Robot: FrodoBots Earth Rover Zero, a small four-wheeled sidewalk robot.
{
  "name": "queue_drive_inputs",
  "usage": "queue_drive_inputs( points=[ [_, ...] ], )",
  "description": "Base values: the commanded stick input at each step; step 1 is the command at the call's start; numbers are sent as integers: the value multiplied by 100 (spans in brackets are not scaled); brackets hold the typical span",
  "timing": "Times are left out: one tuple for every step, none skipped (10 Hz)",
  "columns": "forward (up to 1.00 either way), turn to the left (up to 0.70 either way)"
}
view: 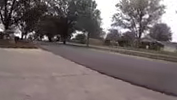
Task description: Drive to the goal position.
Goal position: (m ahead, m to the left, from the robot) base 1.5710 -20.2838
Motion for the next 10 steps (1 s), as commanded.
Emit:
queue_drive_inputs(
  points=[
    [70,-34],
    [70,-34],
    [70,-34],
    [70,-34],
    [70,-34],
    [70,-34],
    [70,-34],
    [70,-34],
    [70,-34],
    [70,-34]
  ],
)
